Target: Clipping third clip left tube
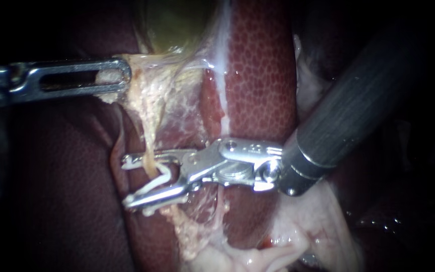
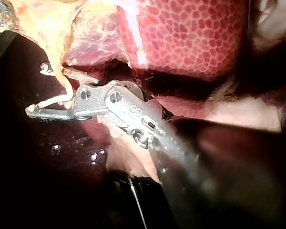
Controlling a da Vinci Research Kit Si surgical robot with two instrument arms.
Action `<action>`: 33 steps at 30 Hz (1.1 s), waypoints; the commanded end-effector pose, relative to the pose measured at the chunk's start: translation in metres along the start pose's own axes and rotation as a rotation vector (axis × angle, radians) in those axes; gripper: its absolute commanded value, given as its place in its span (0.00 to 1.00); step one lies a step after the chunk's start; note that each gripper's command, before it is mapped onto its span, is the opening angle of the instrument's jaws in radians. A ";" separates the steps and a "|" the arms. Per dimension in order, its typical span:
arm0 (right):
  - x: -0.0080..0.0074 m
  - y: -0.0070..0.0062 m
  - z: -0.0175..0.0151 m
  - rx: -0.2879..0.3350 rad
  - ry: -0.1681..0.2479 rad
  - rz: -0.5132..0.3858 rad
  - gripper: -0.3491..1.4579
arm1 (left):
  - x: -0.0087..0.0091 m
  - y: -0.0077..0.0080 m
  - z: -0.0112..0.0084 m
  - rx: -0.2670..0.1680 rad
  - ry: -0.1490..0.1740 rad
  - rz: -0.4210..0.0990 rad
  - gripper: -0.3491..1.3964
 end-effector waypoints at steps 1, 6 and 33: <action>0.0000 0.0001 -0.0001 -0.001 0.000 -0.001 0.52 | 0.0000 0.0000 0.0000 0.000 0.000 0.000 0.08; -0.0001 0.0003 -0.0006 0.001 0.001 0.012 0.44 | 0.0000 0.0000 0.0000 0.000 0.000 0.000 0.08; -0.0006 0.0010 -0.0021 0.018 0.003 0.065 0.00 | 0.0001 0.0000 0.0000 0.002 0.001 0.001 0.08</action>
